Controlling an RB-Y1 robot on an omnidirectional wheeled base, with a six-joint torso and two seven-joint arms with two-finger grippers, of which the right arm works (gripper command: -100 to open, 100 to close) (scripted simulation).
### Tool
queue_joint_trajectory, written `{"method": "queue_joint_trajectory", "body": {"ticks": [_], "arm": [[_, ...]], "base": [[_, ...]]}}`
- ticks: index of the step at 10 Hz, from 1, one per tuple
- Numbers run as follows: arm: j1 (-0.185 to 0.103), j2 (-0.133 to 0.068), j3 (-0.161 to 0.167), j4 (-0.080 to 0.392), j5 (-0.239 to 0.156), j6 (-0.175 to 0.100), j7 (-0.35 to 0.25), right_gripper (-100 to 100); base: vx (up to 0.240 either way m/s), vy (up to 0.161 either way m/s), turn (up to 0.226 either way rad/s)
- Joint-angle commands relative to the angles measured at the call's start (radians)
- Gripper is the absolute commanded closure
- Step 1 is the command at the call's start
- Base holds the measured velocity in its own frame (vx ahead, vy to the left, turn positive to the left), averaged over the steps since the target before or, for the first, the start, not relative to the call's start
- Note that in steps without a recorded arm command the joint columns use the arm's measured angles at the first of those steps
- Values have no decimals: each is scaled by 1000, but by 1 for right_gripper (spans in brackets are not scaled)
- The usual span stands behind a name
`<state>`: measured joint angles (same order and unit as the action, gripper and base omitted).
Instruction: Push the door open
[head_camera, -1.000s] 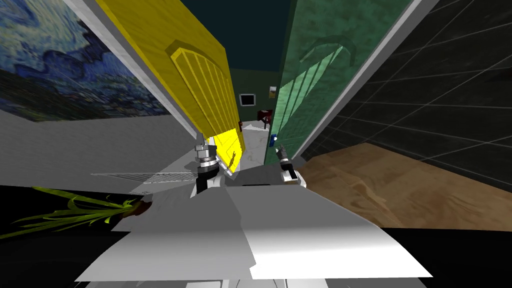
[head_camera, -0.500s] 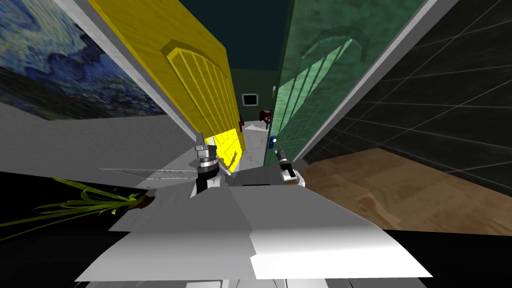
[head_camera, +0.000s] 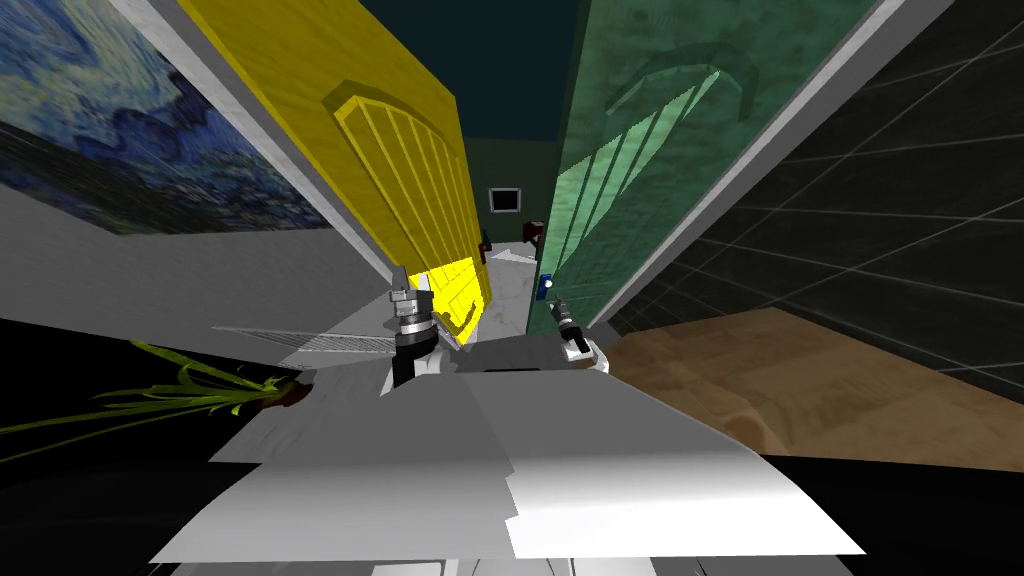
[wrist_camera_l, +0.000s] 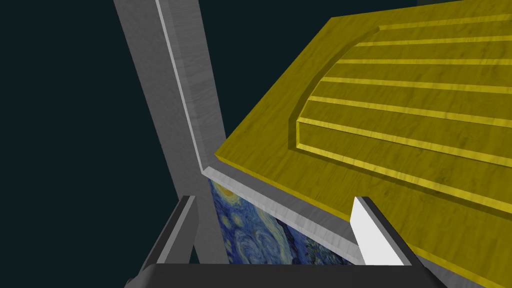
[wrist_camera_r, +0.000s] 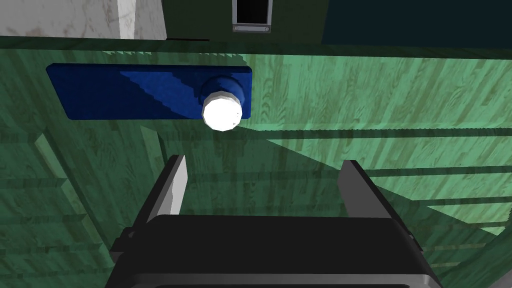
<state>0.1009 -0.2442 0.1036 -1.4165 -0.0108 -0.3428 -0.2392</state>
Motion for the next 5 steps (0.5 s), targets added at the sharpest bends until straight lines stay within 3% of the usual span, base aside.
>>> {"method": "queue_joint_trajectory", "body": {"ticks": [1, 3, 4, 5], "arm": [[-15, -8, 3, 29, -1, 8, -3, -100], [-37, -22, 7, 78, -2, 17, -7, -100], [-28, -17, 6, 66, -1, 8, -5, -100], [-36, -11, 5, 76, -2, 8, -3, -100]], "base": [[60, -102, 68], [42, -140, 94], [24, -79, 25], [82, 30, 35]]}}
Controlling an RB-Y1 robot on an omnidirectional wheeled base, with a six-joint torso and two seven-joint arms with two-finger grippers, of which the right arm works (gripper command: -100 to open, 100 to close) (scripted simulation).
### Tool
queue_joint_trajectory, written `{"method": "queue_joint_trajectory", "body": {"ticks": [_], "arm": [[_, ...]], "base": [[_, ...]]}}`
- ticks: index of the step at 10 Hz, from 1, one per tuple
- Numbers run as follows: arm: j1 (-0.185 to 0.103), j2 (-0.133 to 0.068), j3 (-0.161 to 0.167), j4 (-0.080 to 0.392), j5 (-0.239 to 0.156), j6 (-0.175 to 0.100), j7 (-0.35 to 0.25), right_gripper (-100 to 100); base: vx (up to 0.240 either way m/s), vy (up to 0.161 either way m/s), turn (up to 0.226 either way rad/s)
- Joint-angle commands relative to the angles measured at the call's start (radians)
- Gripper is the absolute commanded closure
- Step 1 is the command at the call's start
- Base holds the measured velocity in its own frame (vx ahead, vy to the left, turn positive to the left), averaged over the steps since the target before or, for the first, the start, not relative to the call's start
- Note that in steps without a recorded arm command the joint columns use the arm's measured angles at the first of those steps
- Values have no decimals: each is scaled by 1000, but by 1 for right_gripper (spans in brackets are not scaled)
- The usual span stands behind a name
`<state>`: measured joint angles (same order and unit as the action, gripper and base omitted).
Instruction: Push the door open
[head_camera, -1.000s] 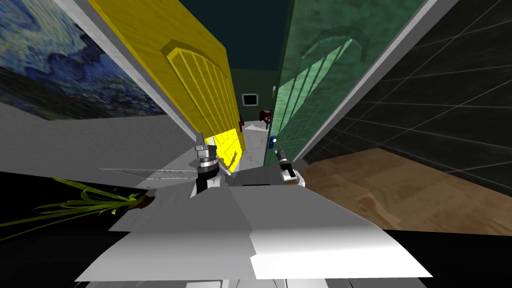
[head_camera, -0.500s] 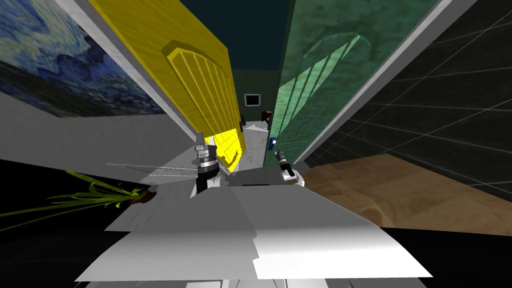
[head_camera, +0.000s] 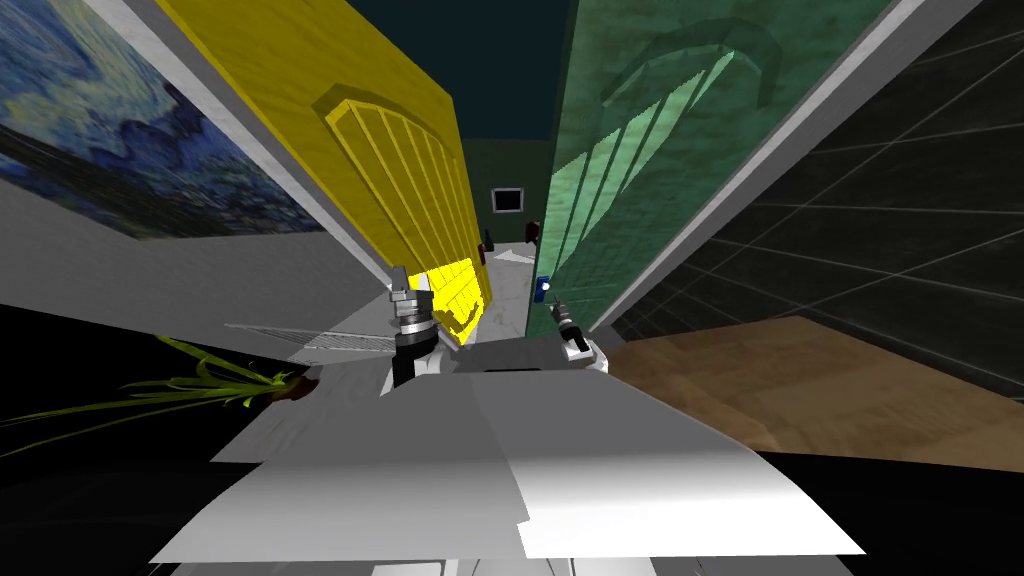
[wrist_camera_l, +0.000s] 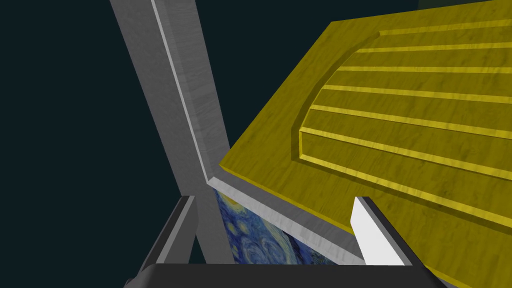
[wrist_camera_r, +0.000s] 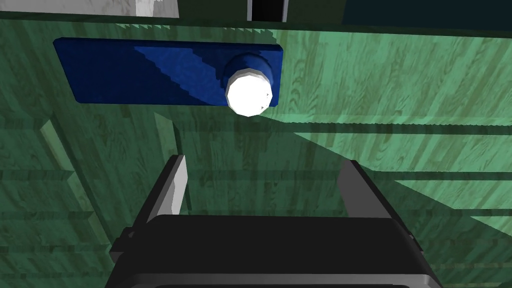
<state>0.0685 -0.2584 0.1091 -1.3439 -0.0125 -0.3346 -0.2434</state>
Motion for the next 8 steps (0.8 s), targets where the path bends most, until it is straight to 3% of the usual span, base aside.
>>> {"method": "queue_joint_trajectory", "body": {"ticks": [1, 8], "arm": [[-6, 5, -1, 7, 0, -1, 2, -100], [-38, 20, -22, 53, -2, -7, 15, -100]], "base": [[144, 68, 38], [187, -9, 27]]}}
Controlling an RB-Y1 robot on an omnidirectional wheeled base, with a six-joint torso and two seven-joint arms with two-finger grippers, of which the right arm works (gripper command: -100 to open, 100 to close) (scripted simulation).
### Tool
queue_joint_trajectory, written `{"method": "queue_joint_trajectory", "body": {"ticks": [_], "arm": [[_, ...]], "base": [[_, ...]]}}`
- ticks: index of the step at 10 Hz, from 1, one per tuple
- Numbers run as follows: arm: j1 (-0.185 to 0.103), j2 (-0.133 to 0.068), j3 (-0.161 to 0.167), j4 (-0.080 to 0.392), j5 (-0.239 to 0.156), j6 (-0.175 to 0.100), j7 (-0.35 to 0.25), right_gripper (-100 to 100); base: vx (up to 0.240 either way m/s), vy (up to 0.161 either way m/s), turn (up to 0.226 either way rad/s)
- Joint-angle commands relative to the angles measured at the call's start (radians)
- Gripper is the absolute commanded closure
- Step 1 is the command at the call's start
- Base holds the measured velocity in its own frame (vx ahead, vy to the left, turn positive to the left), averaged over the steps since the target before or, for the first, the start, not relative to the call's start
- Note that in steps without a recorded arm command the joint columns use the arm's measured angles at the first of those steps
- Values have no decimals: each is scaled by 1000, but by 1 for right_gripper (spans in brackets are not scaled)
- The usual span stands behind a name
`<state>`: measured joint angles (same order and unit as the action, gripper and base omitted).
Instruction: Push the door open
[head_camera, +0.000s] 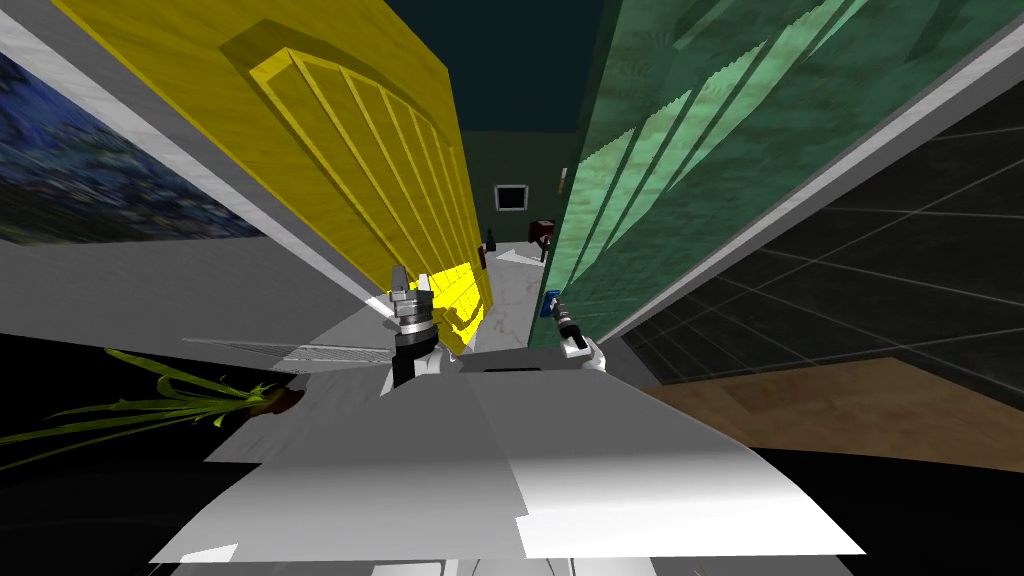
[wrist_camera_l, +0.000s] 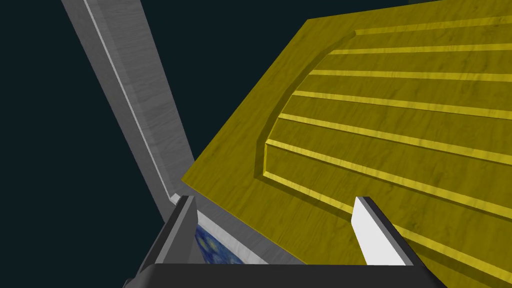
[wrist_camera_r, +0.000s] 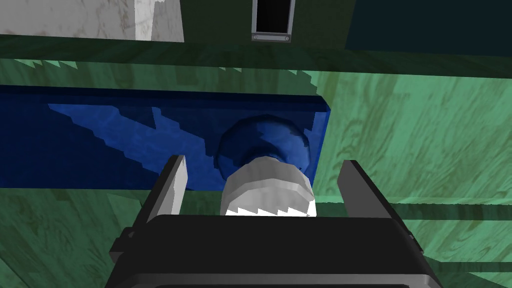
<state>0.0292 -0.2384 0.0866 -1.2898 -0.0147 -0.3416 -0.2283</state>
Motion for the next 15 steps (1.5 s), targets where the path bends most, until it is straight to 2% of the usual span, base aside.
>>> {"method": "queue_joint_trajectory", "body": {"ticks": [1, 6, 7, 15], "arm": [[1, 0, 1, -1, 0, 0, -1, 100], [1, 0, 1, -1, 0, 0, -1, 100], [-13, 6, -18, 4, 1, 2, 11, 100], [-54, 59, -99, 41, 8, 9, 80, 100]], "base": [[-12, 1, -6], [-8, 1, 3], [101, 15, -63], [177, 39, -69]]}}
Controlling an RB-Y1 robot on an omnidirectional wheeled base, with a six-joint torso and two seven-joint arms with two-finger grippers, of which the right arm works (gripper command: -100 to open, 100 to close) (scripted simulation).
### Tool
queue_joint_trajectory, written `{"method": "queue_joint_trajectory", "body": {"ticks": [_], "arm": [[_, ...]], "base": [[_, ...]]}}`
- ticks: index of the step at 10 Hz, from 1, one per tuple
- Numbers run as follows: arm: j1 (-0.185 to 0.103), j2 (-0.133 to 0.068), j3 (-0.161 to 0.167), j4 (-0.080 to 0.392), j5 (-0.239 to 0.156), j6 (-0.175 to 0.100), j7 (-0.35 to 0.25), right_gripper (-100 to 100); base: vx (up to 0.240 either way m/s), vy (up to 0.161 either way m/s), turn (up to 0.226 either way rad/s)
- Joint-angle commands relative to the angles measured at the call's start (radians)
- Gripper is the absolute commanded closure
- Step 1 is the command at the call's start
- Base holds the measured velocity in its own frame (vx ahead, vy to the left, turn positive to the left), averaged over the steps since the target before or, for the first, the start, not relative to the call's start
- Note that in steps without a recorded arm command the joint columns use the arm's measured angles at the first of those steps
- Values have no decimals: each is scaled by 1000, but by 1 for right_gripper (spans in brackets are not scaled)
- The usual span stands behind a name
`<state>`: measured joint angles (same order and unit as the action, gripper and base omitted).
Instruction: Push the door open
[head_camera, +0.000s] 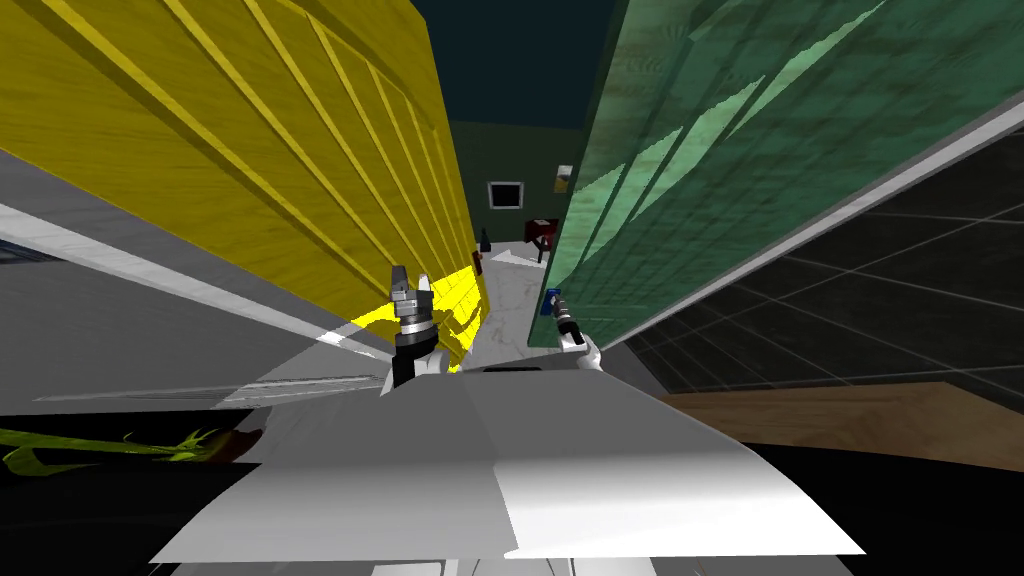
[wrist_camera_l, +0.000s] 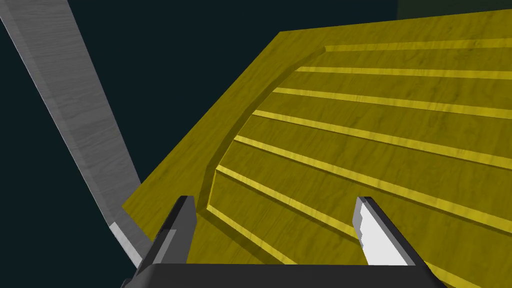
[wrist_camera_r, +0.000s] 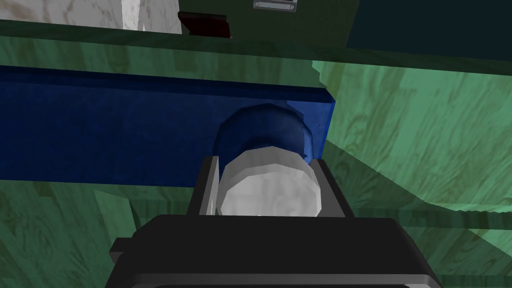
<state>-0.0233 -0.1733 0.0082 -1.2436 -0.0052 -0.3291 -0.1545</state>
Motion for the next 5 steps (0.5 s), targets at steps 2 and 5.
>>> {"method": "queue_joint_trajectory", "body": {"ticks": [2, 5], "arm": [[-13, 10, -43, 5, 1, -1, 25, 100], [-30, 33, -76, 20, 4, 2, 53, 100]], "base": [[127, 31, -70], [154, 34, -127]]}}
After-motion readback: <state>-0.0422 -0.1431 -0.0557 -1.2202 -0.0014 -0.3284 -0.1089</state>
